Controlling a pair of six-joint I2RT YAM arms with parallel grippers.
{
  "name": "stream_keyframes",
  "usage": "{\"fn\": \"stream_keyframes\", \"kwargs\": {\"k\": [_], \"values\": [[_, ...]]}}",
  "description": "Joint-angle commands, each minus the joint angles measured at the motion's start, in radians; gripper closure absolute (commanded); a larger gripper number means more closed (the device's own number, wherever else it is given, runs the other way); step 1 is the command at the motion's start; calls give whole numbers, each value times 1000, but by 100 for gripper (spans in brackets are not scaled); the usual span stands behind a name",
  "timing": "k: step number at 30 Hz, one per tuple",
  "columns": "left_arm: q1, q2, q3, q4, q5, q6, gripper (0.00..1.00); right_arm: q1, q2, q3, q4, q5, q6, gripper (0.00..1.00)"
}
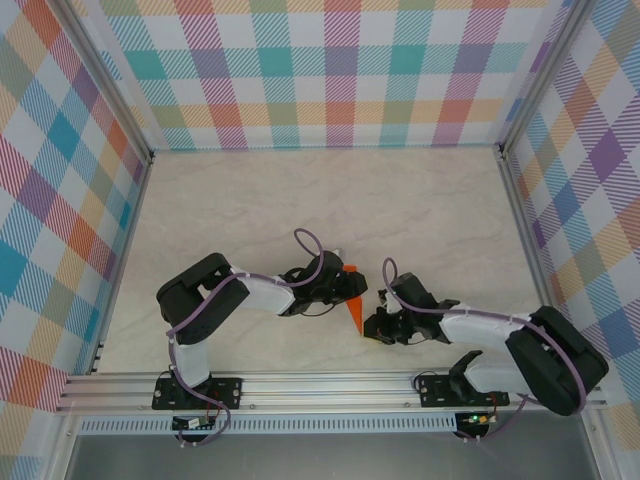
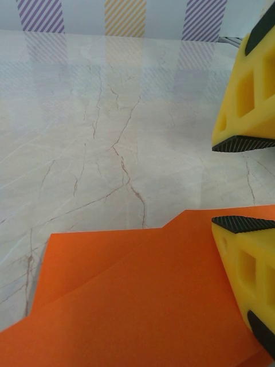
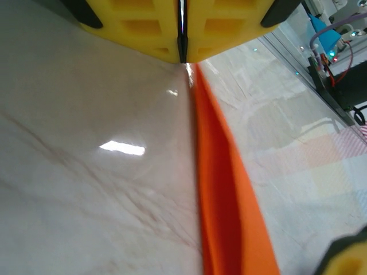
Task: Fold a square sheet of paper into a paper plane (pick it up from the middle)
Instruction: Fold the wing for the fifth time at the center of the table.
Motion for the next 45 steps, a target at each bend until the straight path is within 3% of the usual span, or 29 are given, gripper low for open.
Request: {"fn": "stream_keyframes", "kwargs": {"k": [1,7,23,35,45], "values": [[-7,41,-11,-73,-19,9,63,6,-94,10,-120,45,-4,87],[-7,33,-10,-81,-25,14,62,2,-149,38,-23,76,42,84],[-7,33,5,-91,-17,19,61,-2,124,66,227,26,124,87],[3,-1,1,-120,-46,76,60,-1,132,-2,31,101,45,89],[91,-27,-19,-68,-25,140,58,0,171,16,-5,102,16,90]]}}
